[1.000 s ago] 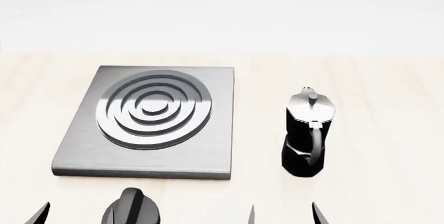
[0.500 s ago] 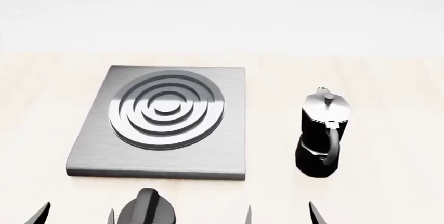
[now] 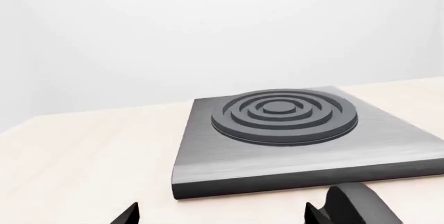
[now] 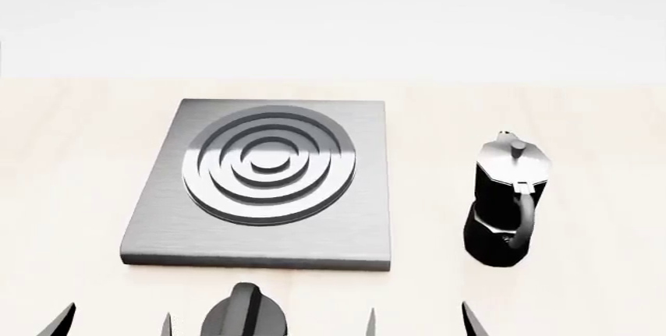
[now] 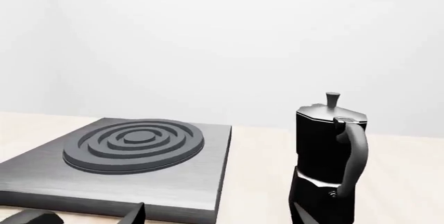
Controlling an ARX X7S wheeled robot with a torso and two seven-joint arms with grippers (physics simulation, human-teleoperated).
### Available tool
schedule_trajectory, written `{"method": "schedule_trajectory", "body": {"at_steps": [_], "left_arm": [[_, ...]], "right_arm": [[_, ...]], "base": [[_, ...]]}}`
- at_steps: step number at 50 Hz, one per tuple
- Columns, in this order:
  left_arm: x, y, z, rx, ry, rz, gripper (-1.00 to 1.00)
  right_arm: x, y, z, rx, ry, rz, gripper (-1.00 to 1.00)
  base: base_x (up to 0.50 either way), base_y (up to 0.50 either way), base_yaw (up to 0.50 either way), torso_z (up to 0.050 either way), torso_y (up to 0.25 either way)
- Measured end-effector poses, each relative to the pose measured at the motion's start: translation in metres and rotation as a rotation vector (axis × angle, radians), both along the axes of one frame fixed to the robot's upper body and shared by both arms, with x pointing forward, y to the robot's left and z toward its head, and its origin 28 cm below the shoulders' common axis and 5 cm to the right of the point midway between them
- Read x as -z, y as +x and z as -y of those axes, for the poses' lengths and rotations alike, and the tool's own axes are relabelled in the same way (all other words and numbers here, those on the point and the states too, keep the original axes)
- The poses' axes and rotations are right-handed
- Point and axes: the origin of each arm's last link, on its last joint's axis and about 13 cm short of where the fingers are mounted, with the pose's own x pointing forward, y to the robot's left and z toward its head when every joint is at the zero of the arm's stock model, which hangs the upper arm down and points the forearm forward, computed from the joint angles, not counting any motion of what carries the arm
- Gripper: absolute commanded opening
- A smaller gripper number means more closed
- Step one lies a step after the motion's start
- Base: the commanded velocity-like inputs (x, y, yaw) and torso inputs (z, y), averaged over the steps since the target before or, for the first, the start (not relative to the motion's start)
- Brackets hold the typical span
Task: Put the moka pot on the stove.
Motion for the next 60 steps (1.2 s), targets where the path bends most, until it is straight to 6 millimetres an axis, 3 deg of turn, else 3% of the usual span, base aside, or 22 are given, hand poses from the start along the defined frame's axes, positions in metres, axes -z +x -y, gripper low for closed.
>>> {"method": "schedule_trajectory", "body": {"at_steps": [60], "left_arm": [[0.0, -0.0002, 0.0001, 0.004, -0.005, -0.009, 1.0]], "right_arm": [[0.0013, 0.0025, -0.0011, -0.009, 0.014, 0.001, 1.0]], "base": [[0.0, 0.08, 0.0, 0.0, 0.0]]}}
